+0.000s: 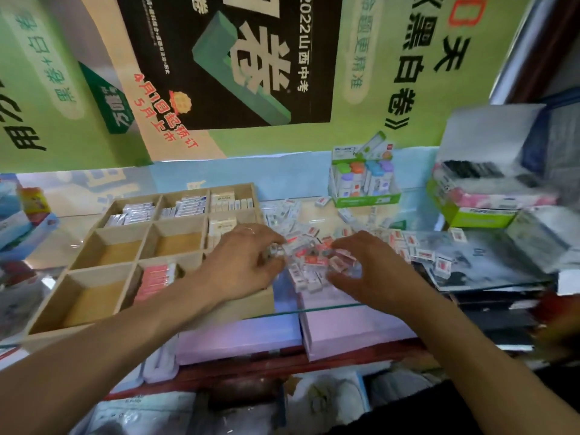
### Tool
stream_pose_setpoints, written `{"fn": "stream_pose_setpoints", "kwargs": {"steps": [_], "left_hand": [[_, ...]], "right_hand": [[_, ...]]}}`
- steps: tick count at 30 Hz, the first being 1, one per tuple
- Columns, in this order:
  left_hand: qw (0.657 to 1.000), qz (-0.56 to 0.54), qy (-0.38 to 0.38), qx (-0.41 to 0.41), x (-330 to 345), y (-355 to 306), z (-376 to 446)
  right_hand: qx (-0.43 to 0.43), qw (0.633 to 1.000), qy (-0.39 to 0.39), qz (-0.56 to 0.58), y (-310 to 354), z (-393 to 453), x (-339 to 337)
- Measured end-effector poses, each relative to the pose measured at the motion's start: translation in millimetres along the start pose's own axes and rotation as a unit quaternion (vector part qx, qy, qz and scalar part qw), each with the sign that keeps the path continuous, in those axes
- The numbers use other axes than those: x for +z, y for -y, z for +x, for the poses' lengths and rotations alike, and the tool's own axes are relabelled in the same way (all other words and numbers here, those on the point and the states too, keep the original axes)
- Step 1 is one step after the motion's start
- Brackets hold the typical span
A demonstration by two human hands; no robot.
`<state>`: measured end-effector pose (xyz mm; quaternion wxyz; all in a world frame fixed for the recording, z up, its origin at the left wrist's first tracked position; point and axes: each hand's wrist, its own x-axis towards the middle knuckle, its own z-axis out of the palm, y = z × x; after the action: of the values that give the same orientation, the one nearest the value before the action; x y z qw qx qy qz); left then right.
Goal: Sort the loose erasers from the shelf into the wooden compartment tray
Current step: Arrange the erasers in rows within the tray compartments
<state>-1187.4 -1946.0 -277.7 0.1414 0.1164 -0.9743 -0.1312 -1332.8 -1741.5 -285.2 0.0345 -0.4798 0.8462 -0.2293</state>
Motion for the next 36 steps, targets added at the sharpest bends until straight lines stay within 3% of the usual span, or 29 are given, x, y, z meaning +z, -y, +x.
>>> {"fn": "stream_pose_setpoints", "kwargs": {"steps": [3,7,16,24,30,36], "left_hand": [[0.999,0.03,0.011,-0.004,8.1,-1.1,6.9],[0.998,0.045,0.04,-0.024,8.3,-4.5,22.9],[0.994,-0.052,0.067,-0.064,15.4,-16.0,36.6],[0.995,-0.069,0.054,-0.057,16.1,-17.1,25.0],[0.996,-0.067,0.033,-0.044,13.7,-15.3,15.4],[0.998,-0.067,-0.004,-0.012,8.4,-13.1,-6.3]], "right_hand": [[-0.049,0.994,0.046,-0.086,0.0,-8.3,14.5],[-0.064,0.991,0.004,-0.121,3.5,-10.2,29.2],[-0.039,0.986,-0.053,-0.153,-4.8,1.8,32.9],[-0.004,0.992,-0.038,-0.123,-18.7,-0.4,21.7],[-0.092,0.992,-0.056,-0.066,-1.0,-9.7,29.6],[-0.163,0.973,-0.065,-0.152,9.4,-4.0,43.2]]}}
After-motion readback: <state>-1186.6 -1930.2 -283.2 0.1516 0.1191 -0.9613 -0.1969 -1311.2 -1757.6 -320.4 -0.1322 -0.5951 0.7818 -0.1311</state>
